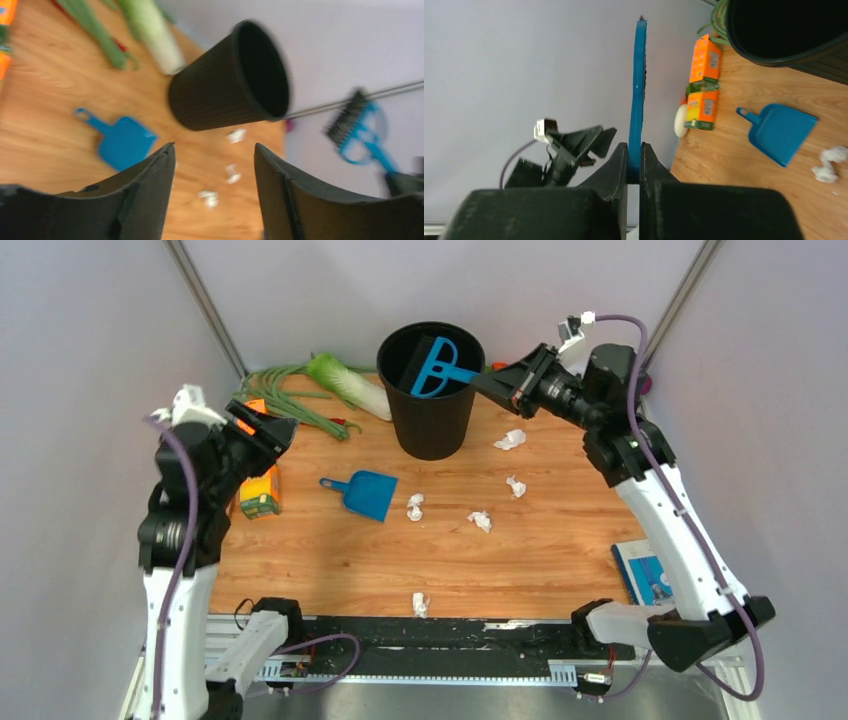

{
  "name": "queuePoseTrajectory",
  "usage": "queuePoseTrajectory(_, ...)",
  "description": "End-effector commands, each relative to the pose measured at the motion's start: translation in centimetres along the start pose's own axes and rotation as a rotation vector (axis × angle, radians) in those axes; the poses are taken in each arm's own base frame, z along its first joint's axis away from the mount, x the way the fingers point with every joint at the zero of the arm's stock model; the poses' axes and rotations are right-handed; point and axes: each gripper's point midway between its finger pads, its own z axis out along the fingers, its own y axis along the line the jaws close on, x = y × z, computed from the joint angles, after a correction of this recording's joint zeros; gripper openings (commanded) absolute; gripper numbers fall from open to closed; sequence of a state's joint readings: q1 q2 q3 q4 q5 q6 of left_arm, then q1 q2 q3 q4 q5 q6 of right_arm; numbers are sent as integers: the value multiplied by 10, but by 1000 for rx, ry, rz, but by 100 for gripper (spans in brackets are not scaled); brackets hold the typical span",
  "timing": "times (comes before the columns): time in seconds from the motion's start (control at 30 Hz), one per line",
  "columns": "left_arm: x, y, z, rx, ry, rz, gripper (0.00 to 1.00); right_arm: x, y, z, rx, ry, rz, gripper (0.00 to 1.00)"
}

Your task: Sweep away the paper scraps from the table

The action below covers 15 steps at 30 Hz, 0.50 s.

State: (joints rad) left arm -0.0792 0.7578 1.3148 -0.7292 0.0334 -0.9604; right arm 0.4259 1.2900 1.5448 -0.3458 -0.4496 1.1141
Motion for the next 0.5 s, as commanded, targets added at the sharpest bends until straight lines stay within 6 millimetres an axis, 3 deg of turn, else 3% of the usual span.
queuePoseTrajectory(0.0,56,97,26,-360,419,394,60,23,-24,-39,144,97,-133,0)
queuePoseTrajectory(0.07,68,130,43,-513,549,446,51,25,-35,-50,204,97,-168,0)
queuePoseTrajectory(0.13,73,152,53,-606,602,508,51,29,-45,-59,247,98,-184,0)
queuePoseTrajectory(0.23,88,168,72,-645,649,486,61,37,-61,-68,297,115,-183,0)
queuePoseTrajectory(0.33,108,186,91,-666,697,460,63,40,-76,-74,341,119,-205,0)
queuePoseTrajectory(0.37,107,185,104,-620,681,493,65,40,-83,-75,364,120,-219,0)
queuePoseTrajectory(0.47,107,212,111,-666,677,598,72,40,-102,-82,456,131,-247,0)
